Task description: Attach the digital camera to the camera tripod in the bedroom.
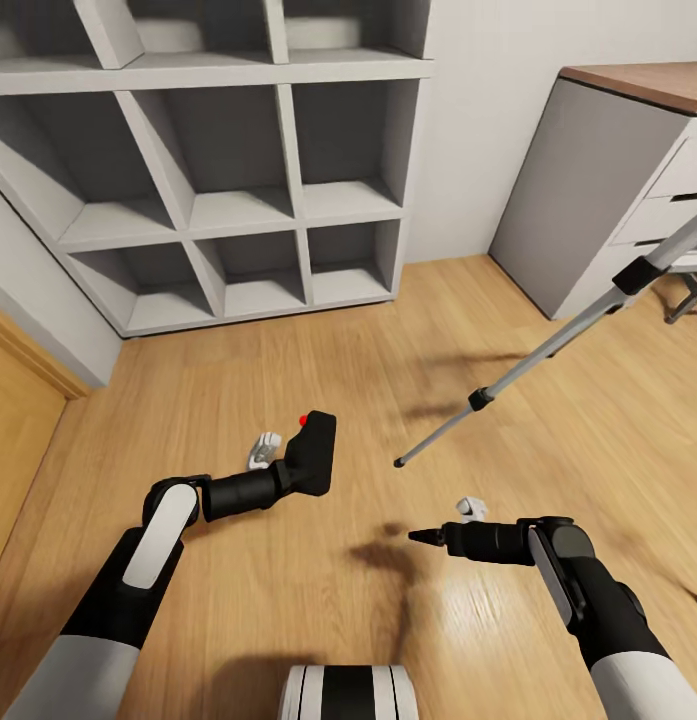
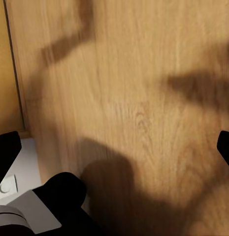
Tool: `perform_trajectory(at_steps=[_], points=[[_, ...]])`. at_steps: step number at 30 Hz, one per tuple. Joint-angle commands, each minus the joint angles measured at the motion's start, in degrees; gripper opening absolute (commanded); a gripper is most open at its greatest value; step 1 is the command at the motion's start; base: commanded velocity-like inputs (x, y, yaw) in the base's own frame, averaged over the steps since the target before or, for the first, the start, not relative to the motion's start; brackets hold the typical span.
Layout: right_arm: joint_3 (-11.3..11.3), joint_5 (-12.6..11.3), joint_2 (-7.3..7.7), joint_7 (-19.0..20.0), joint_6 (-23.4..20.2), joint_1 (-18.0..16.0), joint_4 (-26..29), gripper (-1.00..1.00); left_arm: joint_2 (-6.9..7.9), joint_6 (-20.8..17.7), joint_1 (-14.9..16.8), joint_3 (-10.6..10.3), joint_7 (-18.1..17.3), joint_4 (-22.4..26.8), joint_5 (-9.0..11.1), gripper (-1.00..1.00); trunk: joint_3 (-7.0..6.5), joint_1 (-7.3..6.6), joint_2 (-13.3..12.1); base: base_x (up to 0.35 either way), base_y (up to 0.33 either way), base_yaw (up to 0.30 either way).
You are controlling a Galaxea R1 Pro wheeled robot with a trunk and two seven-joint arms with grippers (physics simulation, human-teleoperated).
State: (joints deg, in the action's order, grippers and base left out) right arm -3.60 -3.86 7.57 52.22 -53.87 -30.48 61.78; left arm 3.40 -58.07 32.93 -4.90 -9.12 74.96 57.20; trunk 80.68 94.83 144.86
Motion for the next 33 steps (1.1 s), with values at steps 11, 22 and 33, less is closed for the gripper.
perform_trajectory(at_steps=[11, 22, 33], points=[[-0.04, -0.36, 0.01, -0.1, -0.45, -0.02, 0.01, 1.0, 0.03, -0.11, 0.03, 0.06, -0.6, -0.16, -0.52, -1.0, -2.41, -0.29, -0.14, 0.0, 0.0, 0.0], [0.0, -0.42, 0.07, -0.1, -0.46, -0.02, 0.01, 1.0, 0.03, -0.11, 0.03, 0.06, -0.72, -0.17, -0.51, -1.0, -4.84, -0.57, -0.28, 0.0, 0.0, 0.0], [0.0, -0.45, 0.07, 0.51, -0.52, -0.02, 1.23, 1.0, 0.09, -0.11, 0.03, 0.11, -0.78, -1.14, 1.39, -1.0, -7.28, -0.86, -0.43, 0.0, 0.0, 0.0]])
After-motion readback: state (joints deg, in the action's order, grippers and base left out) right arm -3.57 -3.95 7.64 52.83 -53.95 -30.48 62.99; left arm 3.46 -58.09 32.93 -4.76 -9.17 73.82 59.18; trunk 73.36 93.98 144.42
